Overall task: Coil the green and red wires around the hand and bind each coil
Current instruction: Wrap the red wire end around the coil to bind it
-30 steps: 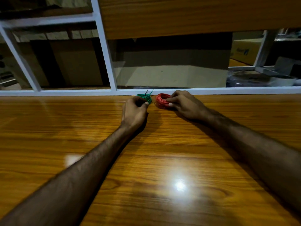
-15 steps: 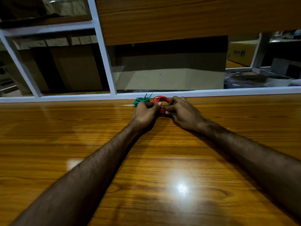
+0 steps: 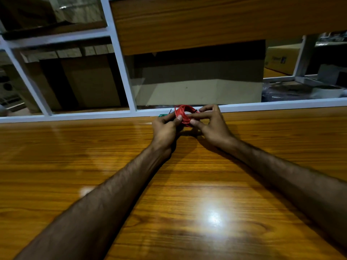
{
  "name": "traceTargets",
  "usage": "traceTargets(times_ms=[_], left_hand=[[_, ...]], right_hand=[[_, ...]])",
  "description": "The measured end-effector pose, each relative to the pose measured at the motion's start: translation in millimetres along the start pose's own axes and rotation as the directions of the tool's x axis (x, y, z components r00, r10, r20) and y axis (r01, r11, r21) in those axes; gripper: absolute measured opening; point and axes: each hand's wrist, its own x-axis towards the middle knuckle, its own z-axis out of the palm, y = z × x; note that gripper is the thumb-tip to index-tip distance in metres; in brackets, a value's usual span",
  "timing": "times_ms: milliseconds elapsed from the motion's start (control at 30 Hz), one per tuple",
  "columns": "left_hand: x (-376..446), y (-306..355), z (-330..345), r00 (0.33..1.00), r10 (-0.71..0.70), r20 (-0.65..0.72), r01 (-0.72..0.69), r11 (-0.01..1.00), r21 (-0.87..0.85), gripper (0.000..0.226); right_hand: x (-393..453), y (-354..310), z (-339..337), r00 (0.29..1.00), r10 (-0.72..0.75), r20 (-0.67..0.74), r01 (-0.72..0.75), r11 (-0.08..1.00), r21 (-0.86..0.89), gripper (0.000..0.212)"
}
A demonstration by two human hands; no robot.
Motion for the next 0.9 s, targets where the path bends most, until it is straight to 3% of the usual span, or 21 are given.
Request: traceTargets(times_ms=[67,167,267,333,400,500,667,900], left_hand=[[-1.0,0.5,0.2,1.0,-0.018,-0.026,0.017,1.0,-0.025,0.026],[-2.2,1.2,1.5,0.999,-0.025,-0.045,0.022,0.998,-0.058,0.027],[-3.5,1.9,2.4,0.998,-0.039,-0.055,0.035,0.996,-0.077,0.027],[-3.8,1.4,2.2,0.998,-0.045,-0.033,0.042,0.995,-0.086,0.029],[-4.4,0.6,1.9,0.999,-0.047,-0.017,0.045,0.994,-0.097,0.033],[-5.4,-1.5,3.1,0.999,-0.027,-0.043,0.021,0.993,-0.119,0.033],[-6.8,-1.9,6.5,0.991,-0.014,-0.136,-0.005,0.991,-0.134,0.026],[-7.5,-2.0,8.4,0.991,-0.024,-0.135,0.005,0.99,-0.139,0.009]], right_hand=[[-5.3,-8.8,8.0,0.994,0.093,-0.053,-0.076,0.963,0.258,0.027],[-0.5,-9.2,20.7,0.967,0.216,-0.139,-0.143,0.901,0.409,0.042],[4.2,-3.8,21.8,0.931,0.362,-0.041,-0.272,0.767,0.581,0.065],[5.6,-1.8,20.5,0.906,0.421,0.043,-0.34,0.663,0.667,0.065],[7.1,-0.6,20.7,0.895,0.441,0.075,-0.371,0.639,0.674,0.051],[9.0,2.0,24.0,0.916,0.399,0.032,-0.333,0.714,0.616,0.021],[8.9,3.8,24.2,0.922,0.38,-0.07,-0.272,0.766,0.582,0.042],[9.2,5.1,23.7,0.921,0.363,-0.142,-0.231,0.802,0.551,0.042]])
